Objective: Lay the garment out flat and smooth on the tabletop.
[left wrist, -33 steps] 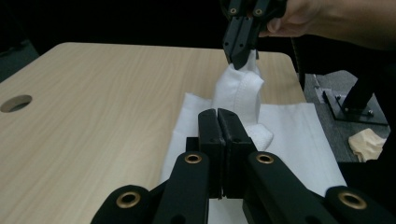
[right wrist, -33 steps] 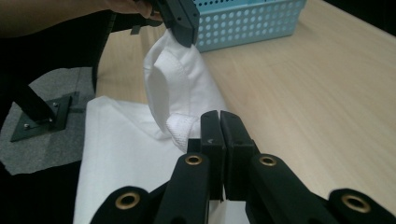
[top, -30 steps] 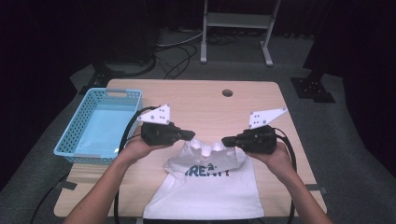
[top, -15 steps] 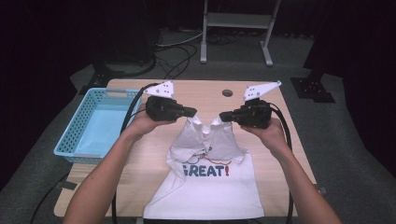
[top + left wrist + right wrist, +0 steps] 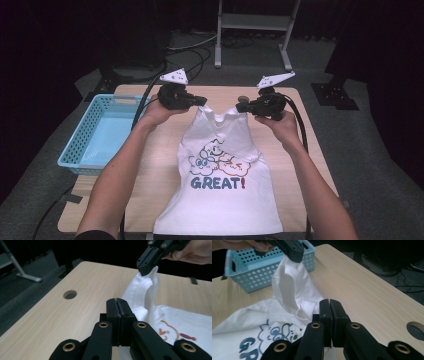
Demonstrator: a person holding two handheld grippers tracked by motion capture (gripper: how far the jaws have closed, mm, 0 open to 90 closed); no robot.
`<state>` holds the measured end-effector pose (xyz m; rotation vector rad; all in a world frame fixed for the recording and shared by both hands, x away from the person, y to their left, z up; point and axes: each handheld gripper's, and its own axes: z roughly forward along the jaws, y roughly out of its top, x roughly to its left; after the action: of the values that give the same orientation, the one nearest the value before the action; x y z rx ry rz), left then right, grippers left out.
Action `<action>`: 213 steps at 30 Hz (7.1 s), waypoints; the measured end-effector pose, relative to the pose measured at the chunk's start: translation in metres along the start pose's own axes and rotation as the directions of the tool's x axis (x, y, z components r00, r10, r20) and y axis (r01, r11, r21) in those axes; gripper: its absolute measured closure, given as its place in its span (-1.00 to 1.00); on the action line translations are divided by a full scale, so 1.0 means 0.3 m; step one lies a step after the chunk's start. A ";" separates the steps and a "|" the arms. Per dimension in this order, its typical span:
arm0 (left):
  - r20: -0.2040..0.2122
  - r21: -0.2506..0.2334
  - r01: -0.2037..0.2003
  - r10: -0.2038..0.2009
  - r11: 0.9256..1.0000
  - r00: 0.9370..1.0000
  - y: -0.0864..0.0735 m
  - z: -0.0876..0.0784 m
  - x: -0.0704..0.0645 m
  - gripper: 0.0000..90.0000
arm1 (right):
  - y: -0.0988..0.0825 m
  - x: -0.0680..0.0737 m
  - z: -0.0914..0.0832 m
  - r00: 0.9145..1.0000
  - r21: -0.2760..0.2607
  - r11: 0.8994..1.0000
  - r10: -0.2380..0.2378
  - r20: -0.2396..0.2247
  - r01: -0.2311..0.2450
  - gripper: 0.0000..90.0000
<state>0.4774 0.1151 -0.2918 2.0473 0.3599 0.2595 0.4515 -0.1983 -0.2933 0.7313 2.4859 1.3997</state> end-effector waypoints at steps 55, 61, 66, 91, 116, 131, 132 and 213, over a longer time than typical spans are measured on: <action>-0.001 0.202 0.106 -0.108 0.974 0.994 -0.387 0.114 -0.253 0.21 | -0.284 0.124 0.164 0.998 0.298 0.953 0.044 0.049 -0.056 0.21; 0.001 0.245 0.056 -0.058 0.968 0.998 -0.422 0.081 -0.354 0.17 | -0.352 0.232 0.160 0.999 0.353 0.936 -0.022 0.036 0.008 0.11; 0.007 0.296 0.036 -0.040 0.955 0.999 -0.449 0.080 -0.406 0.17 | -0.382 0.294 0.158 0.999 0.377 0.926 -0.047 0.026 0.034 0.04; -0.029 0.351 0.040 -0.031 0.936 0.999 -0.487 0.012 -0.623 0.19 | -0.499 0.441 0.107 0.998 0.339 0.939 -0.059 0.017 0.050 -0.04; -0.002 0.285 0.017 -0.017 0.958 1.000 -0.551 -0.071 -0.824 0.14 | -0.599 0.627 0.003 0.997 0.289 0.954 -0.081 -0.010 0.080 -0.04; 0.022 0.250 0.005 -0.011 0.968 1.000 -0.591 -0.124 -0.885 0.13 | -0.624 0.684 -0.020 0.996 0.276 0.957 -0.089 -0.020 0.091 -0.04; 0.023 0.252 0.004 -0.010 0.968 1.000 -0.590 -0.125 -0.886 0.13 | -0.626 0.685 -0.022 0.996 0.274 0.957 -0.090 -0.021 0.092 -0.04; -0.098 0.264 0.097 -0.074 0.960 0.992 -0.582 -0.096 -0.770 -0.34 | -0.428 0.443 -0.050 0.998 0.101 0.993 -0.059 0.012 0.058 -0.56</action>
<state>0.2272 0.1354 -0.4390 2.2842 0.5629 0.2590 0.2901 -0.1972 -0.3844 0.6794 2.5598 1.2527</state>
